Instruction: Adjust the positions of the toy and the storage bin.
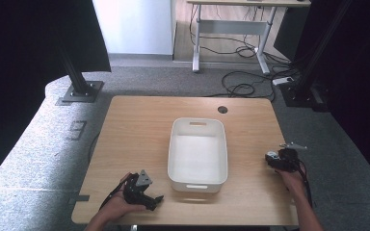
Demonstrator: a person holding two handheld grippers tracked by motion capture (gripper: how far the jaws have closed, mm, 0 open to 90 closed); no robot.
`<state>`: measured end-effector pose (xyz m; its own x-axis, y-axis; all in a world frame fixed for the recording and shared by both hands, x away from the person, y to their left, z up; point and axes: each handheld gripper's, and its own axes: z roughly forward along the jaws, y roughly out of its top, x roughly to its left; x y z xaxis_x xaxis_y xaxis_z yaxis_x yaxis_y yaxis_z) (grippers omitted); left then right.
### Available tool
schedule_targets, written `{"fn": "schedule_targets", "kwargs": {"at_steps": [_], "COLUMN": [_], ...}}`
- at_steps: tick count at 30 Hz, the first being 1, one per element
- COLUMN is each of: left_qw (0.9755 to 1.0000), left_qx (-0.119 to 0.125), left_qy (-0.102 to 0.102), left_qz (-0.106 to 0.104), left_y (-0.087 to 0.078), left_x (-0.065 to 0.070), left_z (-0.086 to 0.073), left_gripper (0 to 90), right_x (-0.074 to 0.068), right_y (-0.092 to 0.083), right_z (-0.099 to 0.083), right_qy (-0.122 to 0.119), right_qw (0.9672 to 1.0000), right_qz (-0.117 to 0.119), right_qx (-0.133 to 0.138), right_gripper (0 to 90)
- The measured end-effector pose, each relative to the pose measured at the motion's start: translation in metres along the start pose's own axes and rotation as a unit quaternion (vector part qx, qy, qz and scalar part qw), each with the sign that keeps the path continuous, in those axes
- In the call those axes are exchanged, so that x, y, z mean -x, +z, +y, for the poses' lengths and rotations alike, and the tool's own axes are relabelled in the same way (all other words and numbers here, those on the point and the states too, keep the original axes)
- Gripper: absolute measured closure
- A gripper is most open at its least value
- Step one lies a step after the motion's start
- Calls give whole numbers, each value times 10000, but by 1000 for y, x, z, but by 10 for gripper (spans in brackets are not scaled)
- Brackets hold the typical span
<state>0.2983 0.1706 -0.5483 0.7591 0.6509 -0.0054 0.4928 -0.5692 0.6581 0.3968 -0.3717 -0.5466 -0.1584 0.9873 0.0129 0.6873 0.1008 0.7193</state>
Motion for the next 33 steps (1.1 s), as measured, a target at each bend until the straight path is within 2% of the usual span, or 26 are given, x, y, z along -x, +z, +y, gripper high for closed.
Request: {"fn": "schedule_targets", "kwargs": {"at_steps": [2, 8, 11, 12, 18, 27, 33], "left_qw": [10000, 10000, 10000, 10000, 10000, 10000, 10000], "left_qx": [7, 6, 5, 4, 5, 2, -3], "left_qy": [-3, -15, -17, -16, -12, -15, -12], "left_qz": [1, 15, 15, 14, 12, 16, 18], "left_y": [0, 0, 0, 0, 0, 0, 0], "left_x": [0, 0, 0, 0, 0, 0, 0], "left_z": [0, 0, 0, 0, 0, 0, 0], "left_gripper": [0, 0, 0, 0, 0, 0, 0], "right_x": [-1, -1, 3, 3, 3, 0, 2], "right_y": [3, 0, -3, -5, -7, -7, -11], "right_z": [1, 2, 1, 1, 0, -2, 1], "right_qy": [-65, -105, 55, 91, 118, 35, 146], "right_qw": [10000, 9999, 10000, 10000, 9999, 9997, 9997], "right_qz": [-44, -97, 43, 21, 44, -87, -84], "right_qx": [54, -44, -10, 20, -89, -211, -194], "right_gripper": [496, 496, 424, 420, 437, 489, 499]}}
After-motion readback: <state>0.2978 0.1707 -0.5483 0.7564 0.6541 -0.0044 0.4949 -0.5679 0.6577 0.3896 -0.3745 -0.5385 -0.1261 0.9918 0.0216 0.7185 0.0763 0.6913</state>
